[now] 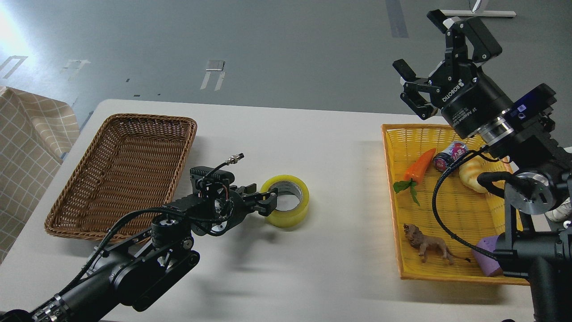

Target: Place and transfer tape with both arms

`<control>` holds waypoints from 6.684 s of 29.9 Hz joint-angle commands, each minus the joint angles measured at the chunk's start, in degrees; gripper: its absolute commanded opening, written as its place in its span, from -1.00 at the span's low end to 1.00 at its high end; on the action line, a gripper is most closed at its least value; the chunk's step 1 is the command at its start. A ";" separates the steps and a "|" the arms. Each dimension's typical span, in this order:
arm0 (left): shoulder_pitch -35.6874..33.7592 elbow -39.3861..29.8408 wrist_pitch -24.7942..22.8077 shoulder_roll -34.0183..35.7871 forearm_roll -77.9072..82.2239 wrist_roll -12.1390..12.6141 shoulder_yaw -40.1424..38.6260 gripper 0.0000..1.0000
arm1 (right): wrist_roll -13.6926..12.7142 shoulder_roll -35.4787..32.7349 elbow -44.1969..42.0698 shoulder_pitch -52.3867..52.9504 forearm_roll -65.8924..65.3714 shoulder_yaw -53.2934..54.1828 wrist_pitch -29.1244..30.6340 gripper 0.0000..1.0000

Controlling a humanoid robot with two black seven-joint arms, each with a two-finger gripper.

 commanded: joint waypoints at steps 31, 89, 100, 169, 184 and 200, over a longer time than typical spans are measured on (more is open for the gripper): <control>-13.86 -5.60 -8.28 6.43 0.00 -0.27 1.05 -0.59 | 0.09 0.00 -1.76 -1.75 0.11 0.16 0.00 1.00; -6.23 10.04 6.63 40.46 -3.71 -20.23 4.57 -0.53 | 0.00 0.00 -1.50 -2.27 0.11 -1.07 0.00 1.00; -5.70 11.28 6.63 40.46 -5.72 -21.46 4.39 0.06 | -0.09 0.00 -1.50 -2.71 0.11 -1.15 0.00 1.00; -3.86 -10.08 9.44 -12.80 -75.34 -25.15 -18.11 0.96 | 0.52 0.00 2.37 -3.07 0.02 -2.47 0.00 1.00; -4.12 -9.99 8.65 -11.22 -75.07 -25.06 -17.84 0.96 | 0.09 0.00 2.72 -3.24 0.37 -3.70 0.00 1.00; -4.03 -9.82 8.65 -10.96 -75.07 -25.68 -17.84 0.96 | 0.00 0.00 2.72 -3.24 0.37 -3.79 0.00 1.00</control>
